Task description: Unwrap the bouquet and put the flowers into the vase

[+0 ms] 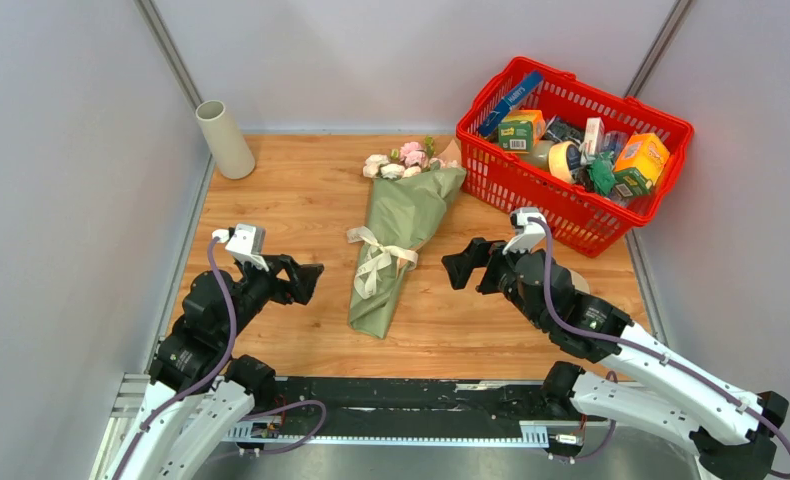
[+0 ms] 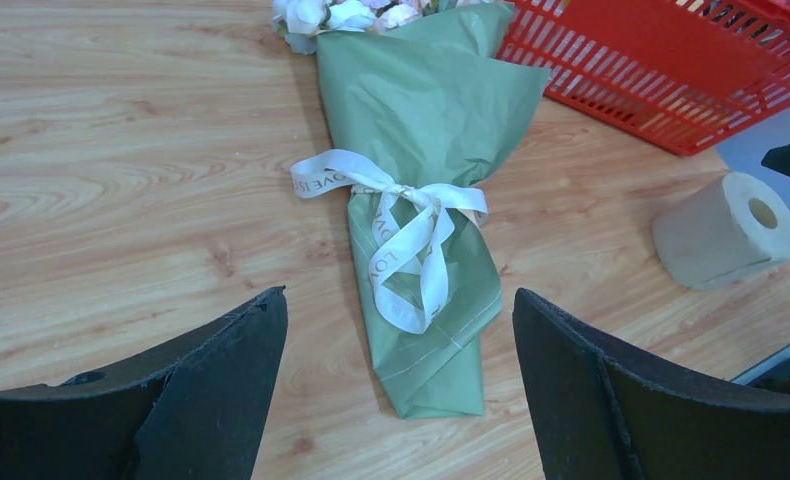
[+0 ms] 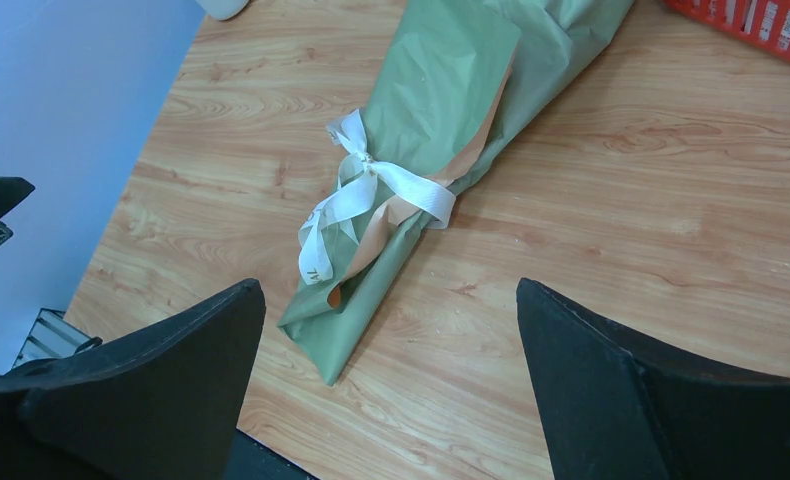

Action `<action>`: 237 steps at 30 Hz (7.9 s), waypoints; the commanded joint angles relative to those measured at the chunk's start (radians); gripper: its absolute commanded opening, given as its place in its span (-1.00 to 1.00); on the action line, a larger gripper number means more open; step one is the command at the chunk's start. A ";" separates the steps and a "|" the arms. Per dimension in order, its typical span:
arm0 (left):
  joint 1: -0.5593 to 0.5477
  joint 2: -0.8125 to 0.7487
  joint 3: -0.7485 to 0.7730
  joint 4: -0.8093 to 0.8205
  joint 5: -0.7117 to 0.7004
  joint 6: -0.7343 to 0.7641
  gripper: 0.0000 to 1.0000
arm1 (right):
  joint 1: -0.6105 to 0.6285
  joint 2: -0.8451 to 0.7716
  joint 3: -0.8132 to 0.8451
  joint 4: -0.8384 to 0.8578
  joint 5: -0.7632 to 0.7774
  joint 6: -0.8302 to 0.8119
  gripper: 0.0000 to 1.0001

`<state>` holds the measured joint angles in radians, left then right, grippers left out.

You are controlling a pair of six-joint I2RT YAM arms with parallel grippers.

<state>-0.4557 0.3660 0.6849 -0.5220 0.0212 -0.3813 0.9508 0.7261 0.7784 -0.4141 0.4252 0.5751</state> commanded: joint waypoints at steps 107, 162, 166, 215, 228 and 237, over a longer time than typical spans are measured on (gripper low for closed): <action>-0.089 0.780 -0.415 0.783 0.249 -0.467 -0.03 | -0.213 0.743 -0.214 0.882 -0.345 -0.293 -0.14; -0.126 0.553 -0.409 0.381 -0.045 -0.476 -1.00 | -0.224 0.702 0.170 0.419 -0.040 -0.284 -1.00; -0.126 0.531 -0.409 0.353 -0.072 -0.479 -1.00 | -0.239 0.696 0.199 0.419 -0.032 -0.302 -1.00; -0.127 0.537 -0.459 0.425 -0.038 -0.496 -1.00 | -0.449 0.435 0.492 0.295 -0.015 -0.316 -1.00; -0.159 0.527 -0.339 0.406 0.059 -0.443 -0.85 | -0.446 0.294 0.110 0.265 -0.649 -0.192 -1.00; -0.159 0.442 -0.134 0.186 -0.095 -0.338 0.00 | -0.446 0.259 0.107 0.245 -0.643 -0.230 -0.29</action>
<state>-0.6125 0.8211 0.4606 -0.2520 -0.0071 -0.7948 0.5072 0.9726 0.8562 -0.2123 -0.1463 0.3611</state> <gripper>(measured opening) 0.474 0.358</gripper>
